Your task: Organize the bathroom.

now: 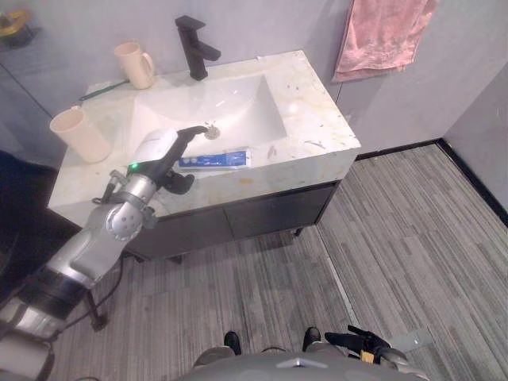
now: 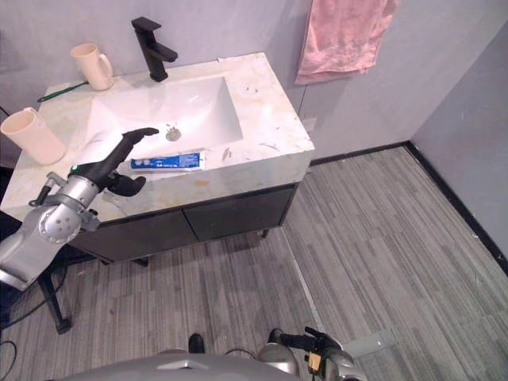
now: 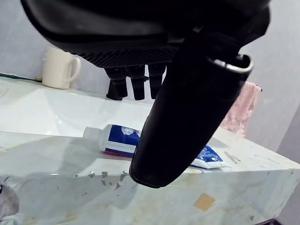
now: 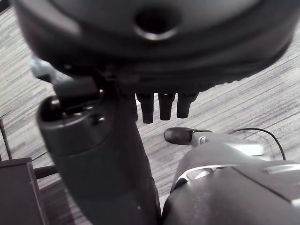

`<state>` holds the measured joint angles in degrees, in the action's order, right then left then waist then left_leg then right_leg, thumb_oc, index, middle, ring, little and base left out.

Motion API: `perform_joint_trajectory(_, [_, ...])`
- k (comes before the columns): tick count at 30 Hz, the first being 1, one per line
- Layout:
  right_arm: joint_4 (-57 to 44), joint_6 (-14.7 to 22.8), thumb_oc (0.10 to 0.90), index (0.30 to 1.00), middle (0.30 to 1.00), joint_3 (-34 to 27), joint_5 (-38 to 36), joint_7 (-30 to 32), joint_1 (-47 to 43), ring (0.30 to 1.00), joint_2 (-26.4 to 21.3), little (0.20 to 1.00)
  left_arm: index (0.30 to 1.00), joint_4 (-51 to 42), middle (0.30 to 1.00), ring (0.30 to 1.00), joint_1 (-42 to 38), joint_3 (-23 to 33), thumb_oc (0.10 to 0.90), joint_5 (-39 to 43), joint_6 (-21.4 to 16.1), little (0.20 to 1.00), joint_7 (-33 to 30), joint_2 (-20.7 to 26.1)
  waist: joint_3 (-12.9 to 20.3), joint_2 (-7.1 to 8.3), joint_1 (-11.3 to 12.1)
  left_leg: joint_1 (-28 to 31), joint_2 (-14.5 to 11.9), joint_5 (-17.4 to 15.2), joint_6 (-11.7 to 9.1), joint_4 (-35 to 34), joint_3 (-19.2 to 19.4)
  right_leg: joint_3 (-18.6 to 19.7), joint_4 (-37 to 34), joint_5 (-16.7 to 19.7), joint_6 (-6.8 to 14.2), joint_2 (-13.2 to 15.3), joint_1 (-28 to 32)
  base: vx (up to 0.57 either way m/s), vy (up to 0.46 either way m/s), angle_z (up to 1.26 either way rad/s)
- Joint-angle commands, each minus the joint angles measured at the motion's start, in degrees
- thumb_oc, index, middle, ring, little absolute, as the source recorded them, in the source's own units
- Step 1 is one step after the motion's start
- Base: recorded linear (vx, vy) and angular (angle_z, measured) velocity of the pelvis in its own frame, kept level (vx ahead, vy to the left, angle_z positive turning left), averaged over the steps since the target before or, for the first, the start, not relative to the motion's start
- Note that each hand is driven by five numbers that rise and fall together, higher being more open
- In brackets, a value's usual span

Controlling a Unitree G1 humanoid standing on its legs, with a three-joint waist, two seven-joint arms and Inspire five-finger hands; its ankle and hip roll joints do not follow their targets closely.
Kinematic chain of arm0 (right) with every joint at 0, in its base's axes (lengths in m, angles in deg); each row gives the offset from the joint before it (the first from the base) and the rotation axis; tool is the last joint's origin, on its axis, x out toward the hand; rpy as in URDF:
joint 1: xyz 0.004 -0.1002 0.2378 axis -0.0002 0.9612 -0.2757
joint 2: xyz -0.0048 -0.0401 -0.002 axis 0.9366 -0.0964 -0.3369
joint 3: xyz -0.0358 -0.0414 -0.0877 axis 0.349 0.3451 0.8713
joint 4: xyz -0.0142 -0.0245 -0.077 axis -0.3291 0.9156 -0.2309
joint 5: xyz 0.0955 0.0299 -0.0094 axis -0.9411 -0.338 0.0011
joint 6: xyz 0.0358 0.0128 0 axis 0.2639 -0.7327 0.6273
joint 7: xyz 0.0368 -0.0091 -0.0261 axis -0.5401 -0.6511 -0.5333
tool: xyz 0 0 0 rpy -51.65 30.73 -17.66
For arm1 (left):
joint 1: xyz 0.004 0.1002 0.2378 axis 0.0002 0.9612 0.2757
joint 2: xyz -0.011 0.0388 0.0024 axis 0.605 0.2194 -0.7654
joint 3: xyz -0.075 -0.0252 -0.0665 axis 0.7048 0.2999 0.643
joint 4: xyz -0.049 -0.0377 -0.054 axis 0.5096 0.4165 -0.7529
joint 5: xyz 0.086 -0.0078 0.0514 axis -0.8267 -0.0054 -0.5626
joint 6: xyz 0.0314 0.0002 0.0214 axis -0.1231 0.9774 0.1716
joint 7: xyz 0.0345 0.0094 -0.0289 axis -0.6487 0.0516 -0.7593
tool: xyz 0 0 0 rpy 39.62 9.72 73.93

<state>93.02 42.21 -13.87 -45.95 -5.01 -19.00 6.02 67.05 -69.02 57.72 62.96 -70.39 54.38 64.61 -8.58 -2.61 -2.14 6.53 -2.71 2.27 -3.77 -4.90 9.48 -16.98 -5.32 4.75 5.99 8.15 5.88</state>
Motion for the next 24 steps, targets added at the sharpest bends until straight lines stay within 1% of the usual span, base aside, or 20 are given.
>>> perform_joint_trajectory(1, [2.07,-0.73,0.8,0.9,0.9,0.26,1.79,0.47,0.47,0.9,-4.14,0.9,0.9,1.32,0.9,0.9,-14.22,2.34,0.8,0.54,-0.63,0.9,-1.36,2.99,0.21,-1.93,-1.19,-1.93,4.6,-6.25,0.66,4.42,-2.35,1.03,4.57,-9.29,3.15,-4.92,-0.87,0.04,0.003,-0.01])
perform_joint_trajectory(9, [1.71,-1.21,0.8,0.9,0.9,-0.25,1.33,0.49,0.72,0.9,-4.53,0.9,0.9,1.97,0.9,0.9,-16.99,0.3,0.8,-2.04,1.45,0.9,1.76,3.75,-0.09,-1.89,-1.92,-2.49,4.71,-6.55,0.67,5.28,-1.93,1.17,4.81,-9.52,2.93,-4.85,-1.13,0.03,0.0,-0.01])
perform_joint_trajectory(18, [1.44,-0.7,0.8,0.9,0.9,-0.99,-0.06,0.53,1.46,0.9,-4.7,0.9,0.9,3.73,0.9,0.9,-18.99,-1.6,0.8,-4.58,2.47,0.9,2.7,4.49,-0.5,-1.83,-2.59,-3.53,4.87,-6.87,0.64,6.64,-1.43,1.14,5.0,-9.68,2.66,-4.67,-1.42,0.03,0.003,-0.02])
perform_joint_trajectory(20, [1.11,-0.72,0.8,0.9,0.9,-1.12,-0.62,0.49,1.53,0.9,-4.89,0.9,0.716,4.13,0.716,0.716,-19.48,-1.95,0.678,-6.29,2.79,0.716,2.97,4.59,-0.66,-1.78,-2.74,-3.83,4.89,-6.96,0.6,7.0,-1.23,1.02,5.12,-9.72,2.59,-4.56,-1.55,0.05,0.015,-0.01])
perform_joint_trajectory(22, [0.93,-0.62,0.8,0.9,0.9,-1.33,-0.37,0.41,1.66,0.9,-5.04,0.9,0.709,4.3,0.709,0.709,-19.55,-1.98,0.673,-6.73,3.24,0.709,3.4,4.79,-0.79,-1.82,-2.84,-4.07,4.96,-6.99,0.58,7.21,-1.11,1.0,5.25,-9.77,2.5,-4.49,-1.73,0.02,0.013,-0.01])
perform_joint_trajectory(23, [0.8,-0.53,0.8,0.9,0.9,-1.43,-0.41,0.51,1.68,0.9,-5.16,0.9,0.646,4.54,0.646,0.646,-19.69,-2.23,0.631,-7.41,3.42,0.646,3.27,4.99,-0.88,-1.86,-2.91,-4.3,5.01,-6.99,0.55,7.39,-1.1,0.98,5.26,-9.76,2.5,-4.41,-1.85,0.0,0.0,0.0])
perform_joint_trajectory(24, [0.8,-0.48,0.8,0.9,0.9,-1.41,-0.48,0.53,1.67,0.9,-5.22,0.9,0.615,4.67,0.615,0.615,-19.77,-2.37,0.61,-7.25,3.4,0.615,3.3,5.08,-0.91,-1.87,-2.91,-4.36,5.02,-7.0,0.55,7.44,-1.09,0.95,5.26,-9.75,2.51,-4.37,-1.88,0.0,0.0,0.0])
